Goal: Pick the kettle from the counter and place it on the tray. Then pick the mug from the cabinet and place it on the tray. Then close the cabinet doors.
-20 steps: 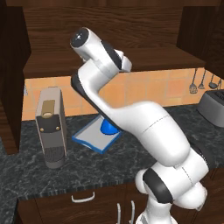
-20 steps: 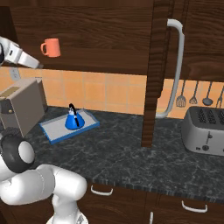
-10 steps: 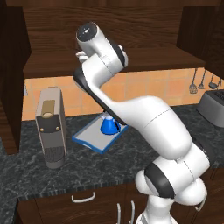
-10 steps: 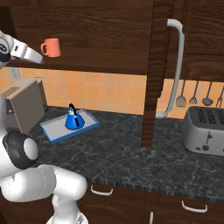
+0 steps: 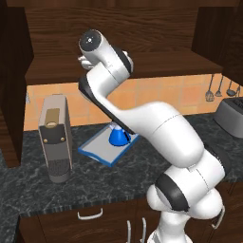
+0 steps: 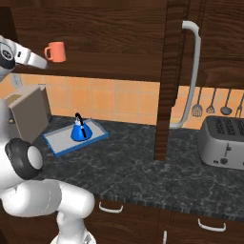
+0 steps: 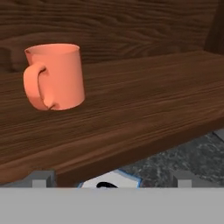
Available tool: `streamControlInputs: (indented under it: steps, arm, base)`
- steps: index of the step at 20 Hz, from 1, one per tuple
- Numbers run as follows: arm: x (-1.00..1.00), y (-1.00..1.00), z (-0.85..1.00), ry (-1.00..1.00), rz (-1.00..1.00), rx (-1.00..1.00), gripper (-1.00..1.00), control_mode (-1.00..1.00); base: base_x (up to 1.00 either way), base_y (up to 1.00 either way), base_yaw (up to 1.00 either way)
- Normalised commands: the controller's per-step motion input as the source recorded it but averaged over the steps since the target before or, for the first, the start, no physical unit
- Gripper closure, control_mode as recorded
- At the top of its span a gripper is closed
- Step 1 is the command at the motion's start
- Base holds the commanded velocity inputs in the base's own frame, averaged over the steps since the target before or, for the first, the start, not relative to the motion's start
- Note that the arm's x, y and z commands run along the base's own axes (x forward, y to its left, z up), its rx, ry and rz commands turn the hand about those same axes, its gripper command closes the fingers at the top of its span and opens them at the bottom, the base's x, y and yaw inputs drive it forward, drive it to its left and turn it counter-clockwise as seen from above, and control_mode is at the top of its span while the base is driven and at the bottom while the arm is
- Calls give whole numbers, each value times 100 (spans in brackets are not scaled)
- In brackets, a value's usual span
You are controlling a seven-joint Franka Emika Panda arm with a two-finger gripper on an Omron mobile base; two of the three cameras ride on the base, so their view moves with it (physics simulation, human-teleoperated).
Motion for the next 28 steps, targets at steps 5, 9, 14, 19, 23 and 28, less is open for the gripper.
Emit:
streamControlInputs:
  steps: [5, 9, 14, 19, 23, 28]
  arm:
    - [31, 28, 15, 3, -5, 0, -100, -100]
    - [23, 17, 17, 2, -8, 0, -100, -100]
    - [15, 0, 11, 1, -9, 0, -100, -100]
    - [21, 2, 0, 2, -6, 0, -100, -100]
    - [29, 8, 0, 0, -4, 0, -100, -100]
    - [25, 13, 0, 6, -2, 0, -100, -100]
  base:
    - [0, 0, 0]
    - [0, 0, 0]
    - [0, 0, 0]
    - [0, 0, 0]
    - [0, 0, 0]
    - [0, 0, 0]
